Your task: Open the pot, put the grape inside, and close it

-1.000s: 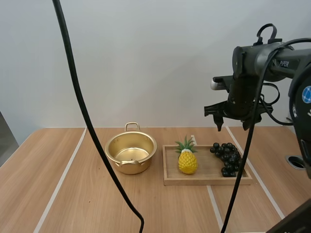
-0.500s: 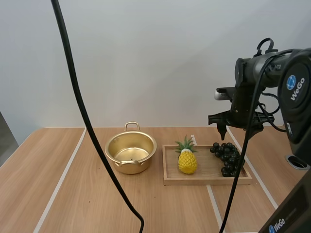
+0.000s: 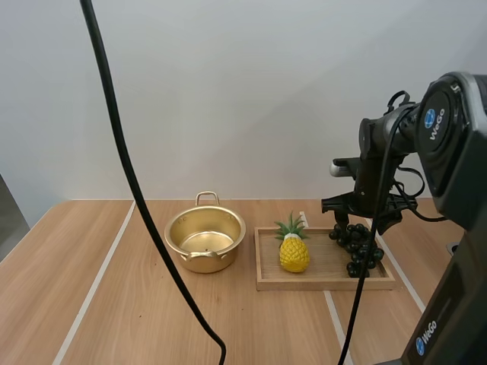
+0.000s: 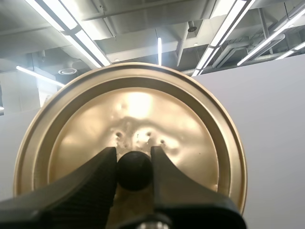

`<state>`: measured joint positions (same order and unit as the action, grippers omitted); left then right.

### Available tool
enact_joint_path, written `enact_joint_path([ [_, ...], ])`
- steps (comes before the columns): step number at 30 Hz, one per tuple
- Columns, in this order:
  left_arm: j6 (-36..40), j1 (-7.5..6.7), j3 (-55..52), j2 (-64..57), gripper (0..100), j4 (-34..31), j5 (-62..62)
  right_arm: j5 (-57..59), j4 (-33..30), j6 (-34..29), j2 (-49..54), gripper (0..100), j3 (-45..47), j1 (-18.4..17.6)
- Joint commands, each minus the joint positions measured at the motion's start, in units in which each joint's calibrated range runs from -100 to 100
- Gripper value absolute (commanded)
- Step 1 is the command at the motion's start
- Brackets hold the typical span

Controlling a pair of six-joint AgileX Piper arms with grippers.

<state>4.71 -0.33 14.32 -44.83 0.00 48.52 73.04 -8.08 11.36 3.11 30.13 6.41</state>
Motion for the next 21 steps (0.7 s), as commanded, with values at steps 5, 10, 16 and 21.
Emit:
enact_joint_path([
  [5,0.05,-0.05,0.36,-0.27,0,-0.67,-0.29,-1.22,-0.79,0.37,-3.41,100,0.25,0.16],
  [10,0.05,-0.05,0.36,-0.27,0,-0.67,0.72,-1.47,-0.79,0.37,-5.32,100,0.25,0.16],
  [16,0.05,-0.05,0.36,-0.27,0,-0.67,1.31,-1.83,-0.79,0.61,-6.79,100,0.25,0.16],
  [21,0.05,-0.05,0.36,-0.27,0,-0.67,1.93,-2.37,-0.68,1.69,-7.09,97,0.25,0.16],
])
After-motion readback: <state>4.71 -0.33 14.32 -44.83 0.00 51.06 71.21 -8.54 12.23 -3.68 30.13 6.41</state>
